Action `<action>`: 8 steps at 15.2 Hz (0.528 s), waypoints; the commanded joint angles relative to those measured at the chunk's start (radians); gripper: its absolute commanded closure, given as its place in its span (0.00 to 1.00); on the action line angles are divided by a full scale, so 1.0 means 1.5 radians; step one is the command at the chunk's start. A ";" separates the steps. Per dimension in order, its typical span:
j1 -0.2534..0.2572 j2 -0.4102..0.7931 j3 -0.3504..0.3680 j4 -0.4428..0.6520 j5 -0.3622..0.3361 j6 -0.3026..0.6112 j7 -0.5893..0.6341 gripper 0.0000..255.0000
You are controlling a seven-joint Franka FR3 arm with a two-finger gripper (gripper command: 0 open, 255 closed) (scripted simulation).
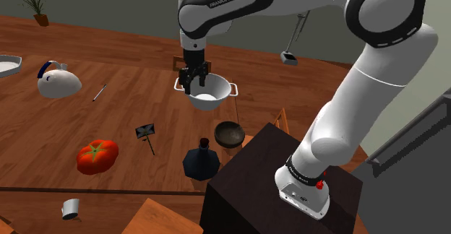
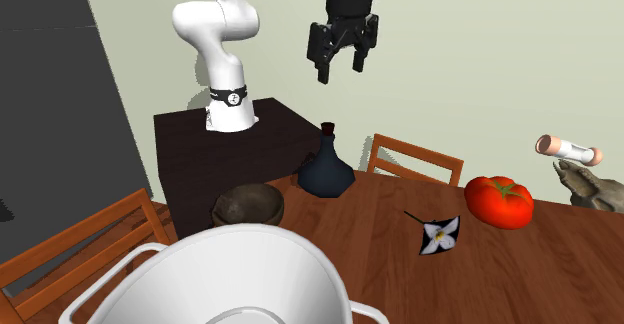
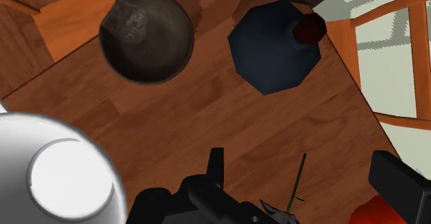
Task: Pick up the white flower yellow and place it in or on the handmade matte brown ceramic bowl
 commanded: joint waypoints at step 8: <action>0.042 0.236 0.034 0.185 -0.018 0.009 -0.005 0.00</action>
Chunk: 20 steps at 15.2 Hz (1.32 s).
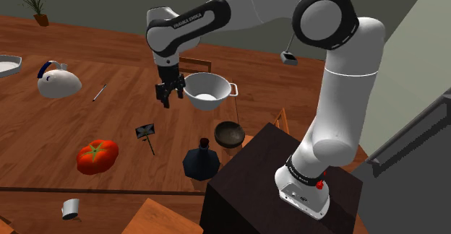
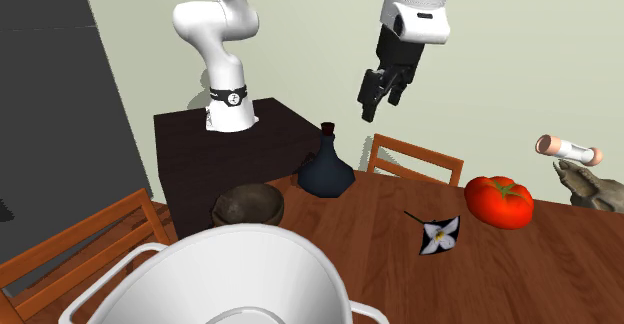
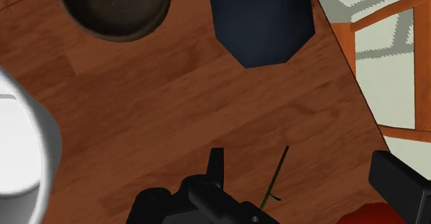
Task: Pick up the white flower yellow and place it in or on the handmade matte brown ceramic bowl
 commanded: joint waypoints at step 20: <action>0.101 0.438 0.032 0.439 -0.052 -0.074 -0.014 0.00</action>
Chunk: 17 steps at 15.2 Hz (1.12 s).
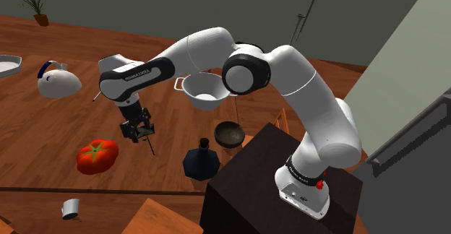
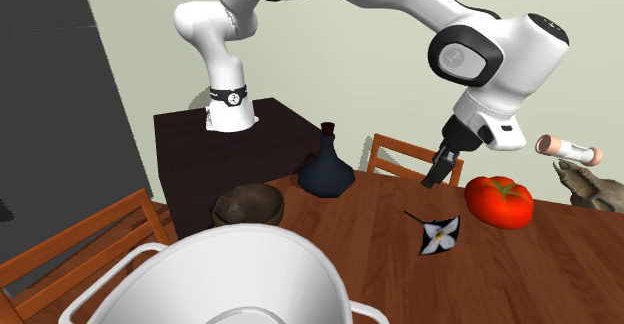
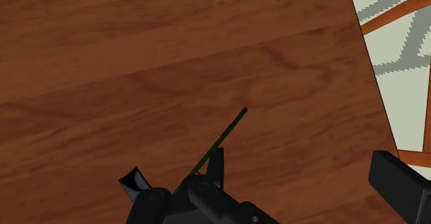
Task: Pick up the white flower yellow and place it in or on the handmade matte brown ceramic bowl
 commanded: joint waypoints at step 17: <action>0.001 0.004 0.000 -0.026 0.000 0.030 0.000 1.00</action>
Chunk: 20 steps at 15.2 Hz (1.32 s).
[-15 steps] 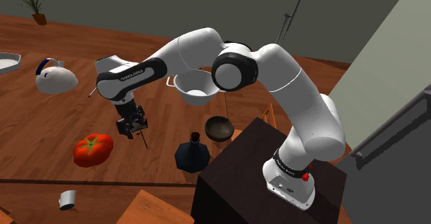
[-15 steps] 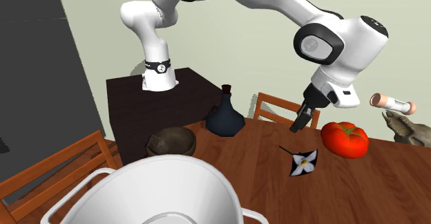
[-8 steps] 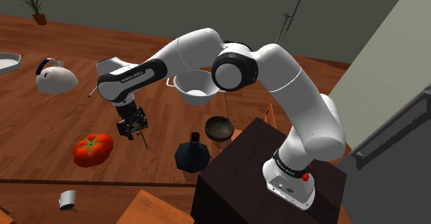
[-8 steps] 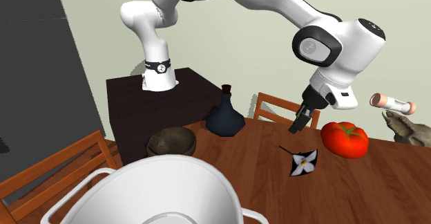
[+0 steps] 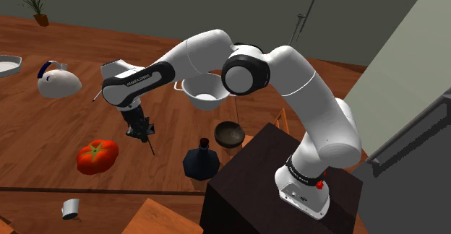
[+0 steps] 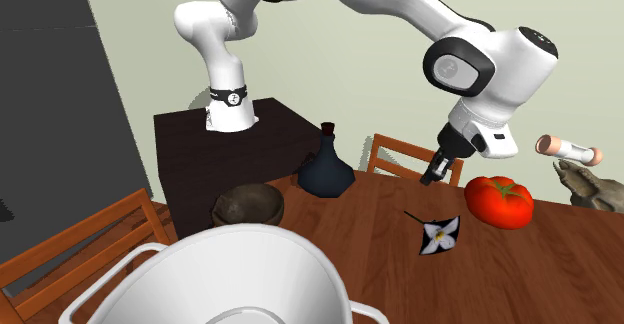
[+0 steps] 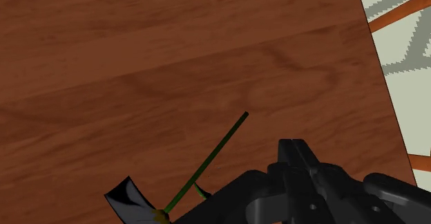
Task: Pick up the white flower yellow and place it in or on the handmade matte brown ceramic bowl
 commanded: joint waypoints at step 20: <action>-0.221 0.042 0.117 -0.197 0.311 0.422 -0.050 0.00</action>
